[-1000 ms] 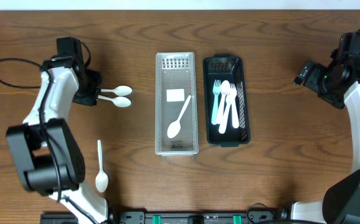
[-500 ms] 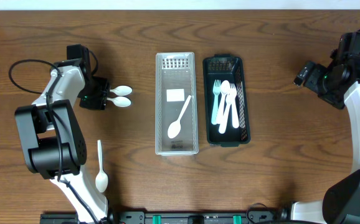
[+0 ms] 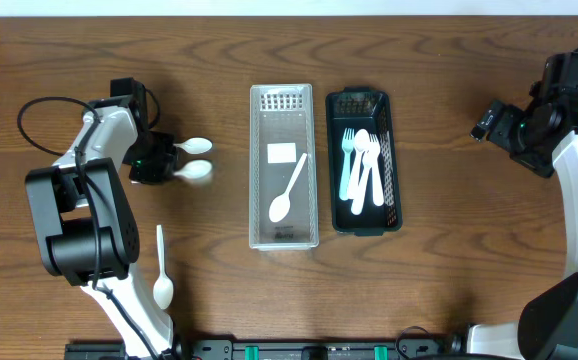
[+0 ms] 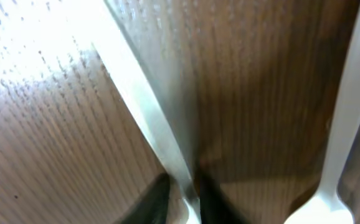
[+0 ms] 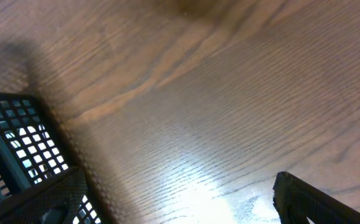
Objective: Pack container
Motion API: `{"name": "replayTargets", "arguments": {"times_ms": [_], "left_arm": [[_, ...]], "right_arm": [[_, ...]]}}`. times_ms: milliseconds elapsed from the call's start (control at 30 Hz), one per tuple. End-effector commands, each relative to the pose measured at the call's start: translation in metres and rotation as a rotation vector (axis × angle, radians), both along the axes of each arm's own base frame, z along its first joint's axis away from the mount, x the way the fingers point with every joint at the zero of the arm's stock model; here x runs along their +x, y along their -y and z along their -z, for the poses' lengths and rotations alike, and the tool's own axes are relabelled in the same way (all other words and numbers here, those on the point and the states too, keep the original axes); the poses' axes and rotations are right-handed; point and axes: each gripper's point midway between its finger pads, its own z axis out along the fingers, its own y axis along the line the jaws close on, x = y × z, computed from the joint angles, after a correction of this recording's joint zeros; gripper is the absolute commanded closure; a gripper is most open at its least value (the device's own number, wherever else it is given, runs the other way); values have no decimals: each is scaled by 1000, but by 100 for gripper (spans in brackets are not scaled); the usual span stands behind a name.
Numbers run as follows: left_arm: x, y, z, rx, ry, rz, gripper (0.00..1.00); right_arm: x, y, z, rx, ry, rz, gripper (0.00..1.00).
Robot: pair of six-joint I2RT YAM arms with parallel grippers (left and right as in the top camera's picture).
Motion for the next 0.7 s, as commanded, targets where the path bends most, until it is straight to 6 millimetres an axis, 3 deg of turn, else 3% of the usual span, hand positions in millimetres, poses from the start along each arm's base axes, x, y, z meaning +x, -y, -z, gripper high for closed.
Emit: {"name": "replayTargets", "arguments": {"times_ms": [0, 133, 267, 367, 467, 567, 667], "left_arm": [[-5, -1, 5, 6, -13, 96, 93], [8, 7, -9, -33, 64, 236, 94], [31, 28, -53, -88, 229, 386, 94], [44, 58, -105, -93, 391, 557, 94], [41, 95, -152, -39, 527, 771, 94], [28, 134, -183, 36, 604, 966, 94], [12, 172, -190, 100, 614, 1127, 94]], "right_arm": [[-1, 3, 1, 1, -8, 13, 1], [-3, 2, 2, 3, -16, 13, 1], [-3, 2, 2, 3, -16, 13, 1], [-2, 2, 1, 3, -13, 13, 1], [0, 3, 1, 1, -5, 13, 1], [1, 3, 0, 0, 0, 13, 1], [2, 3, 0, -1, 5, 13, 1]]}}
